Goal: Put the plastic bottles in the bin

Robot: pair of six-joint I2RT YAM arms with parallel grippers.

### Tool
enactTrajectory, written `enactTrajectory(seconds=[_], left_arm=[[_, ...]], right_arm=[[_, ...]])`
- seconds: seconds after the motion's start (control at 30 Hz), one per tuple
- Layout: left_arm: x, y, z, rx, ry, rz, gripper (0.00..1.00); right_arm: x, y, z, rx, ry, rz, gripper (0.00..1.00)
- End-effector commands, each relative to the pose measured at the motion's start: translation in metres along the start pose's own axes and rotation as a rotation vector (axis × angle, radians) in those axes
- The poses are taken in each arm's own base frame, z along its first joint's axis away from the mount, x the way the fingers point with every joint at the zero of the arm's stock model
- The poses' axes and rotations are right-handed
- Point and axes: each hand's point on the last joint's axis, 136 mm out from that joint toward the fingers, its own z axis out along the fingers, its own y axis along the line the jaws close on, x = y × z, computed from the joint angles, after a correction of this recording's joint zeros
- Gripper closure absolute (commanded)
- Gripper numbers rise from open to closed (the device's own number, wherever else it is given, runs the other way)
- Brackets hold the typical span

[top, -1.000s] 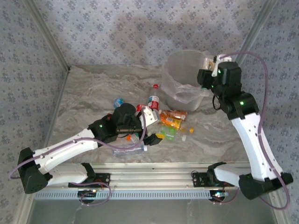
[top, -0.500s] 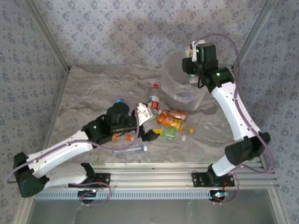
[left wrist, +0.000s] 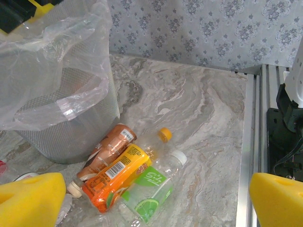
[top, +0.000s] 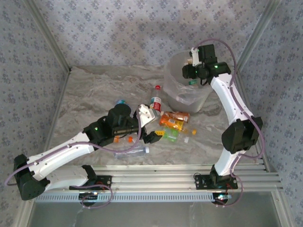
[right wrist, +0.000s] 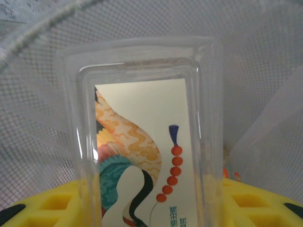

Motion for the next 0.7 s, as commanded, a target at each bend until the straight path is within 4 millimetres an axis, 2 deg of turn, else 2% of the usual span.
enactTrajectory(seconds=[0.0,0.33,0.67], left_arm=[[-0.005,0.002,-0.004,-0.008,-0.027,0.020,0.00],[-0.006,-0.001,-0.004,0.009,-0.026,0.020,0.01],[-0.006,-0.001,-0.004,0.007,-0.026,0.024,0.00]], right_arm=[[0.028,0.002,0.017,-0.049,0.120,0.041,0.51],[0.073,-0.009,0.053,-0.016,0.329,0.113,0.50],[0.091,-0.026,0.069,0.104,0.417,0.110,0.41]])
